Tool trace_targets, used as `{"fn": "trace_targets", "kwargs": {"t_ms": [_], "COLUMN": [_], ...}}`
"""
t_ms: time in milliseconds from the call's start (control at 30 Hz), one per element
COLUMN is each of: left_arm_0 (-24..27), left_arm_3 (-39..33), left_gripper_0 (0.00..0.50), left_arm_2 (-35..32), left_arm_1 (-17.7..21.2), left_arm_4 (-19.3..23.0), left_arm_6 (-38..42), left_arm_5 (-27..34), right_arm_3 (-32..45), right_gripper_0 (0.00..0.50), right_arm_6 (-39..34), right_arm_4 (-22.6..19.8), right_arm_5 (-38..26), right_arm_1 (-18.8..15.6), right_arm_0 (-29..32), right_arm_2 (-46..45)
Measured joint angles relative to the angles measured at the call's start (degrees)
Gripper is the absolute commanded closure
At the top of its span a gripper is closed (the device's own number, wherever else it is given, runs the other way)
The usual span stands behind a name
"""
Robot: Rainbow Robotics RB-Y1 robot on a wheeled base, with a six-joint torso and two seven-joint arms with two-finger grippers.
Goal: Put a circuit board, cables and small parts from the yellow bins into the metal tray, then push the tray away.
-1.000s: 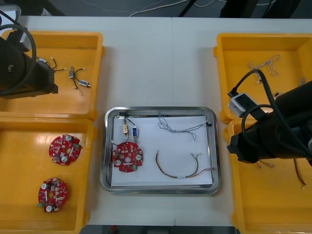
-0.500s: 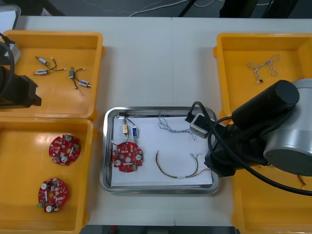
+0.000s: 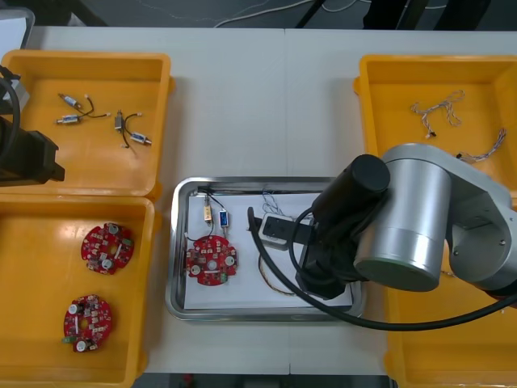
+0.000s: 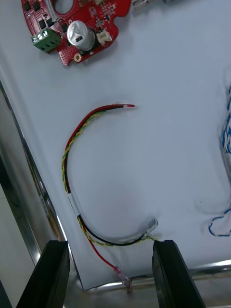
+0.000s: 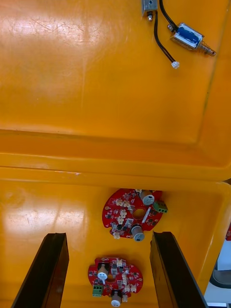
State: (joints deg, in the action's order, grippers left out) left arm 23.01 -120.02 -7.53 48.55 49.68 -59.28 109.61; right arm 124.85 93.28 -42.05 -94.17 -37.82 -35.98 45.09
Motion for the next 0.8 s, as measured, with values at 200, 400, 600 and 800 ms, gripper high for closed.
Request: {"fn": "trace_targets", "kwargs": {"t_ms": [200,400,600,800], "left_arm_0": [0.0,0.0,0.0,0.0], "left_arm_3": [0.0,0.0,0.0,0.0], "left_gripper_0": [0.000,0.000,0.000,0.000], "left_arm_2": [0.0,0.0,0.0,0.0], "left_arm_1": [0.0,0.0,0.0,0.0], "left_arm_4": [0.0,0.0,0.0,0.0], "left_arm_6": [0.0,0.0,0.0,0.0], "left_arm_5": [0.0,0.0,0.0,0.0], "right_arm_3": [-2.5,-5.8,-7.2,-7.3], "right_gripper_0": [0.000,0.000,0.000,0.000], "right_arm_6": [0.0,0.0,0.0,0.0], "right_arm_4": [2.2,3.1,3.7,3.9], "right_arm_5": [2.0,3.3,3.4,3.4], "right_arm_1": [2.4,4.9,6.9,8.3], "right_arm_0": [-4.1,-7.8,-10.8,-11.9], "right_arm_2": [7.4,13.8,19.3,21.7]}}
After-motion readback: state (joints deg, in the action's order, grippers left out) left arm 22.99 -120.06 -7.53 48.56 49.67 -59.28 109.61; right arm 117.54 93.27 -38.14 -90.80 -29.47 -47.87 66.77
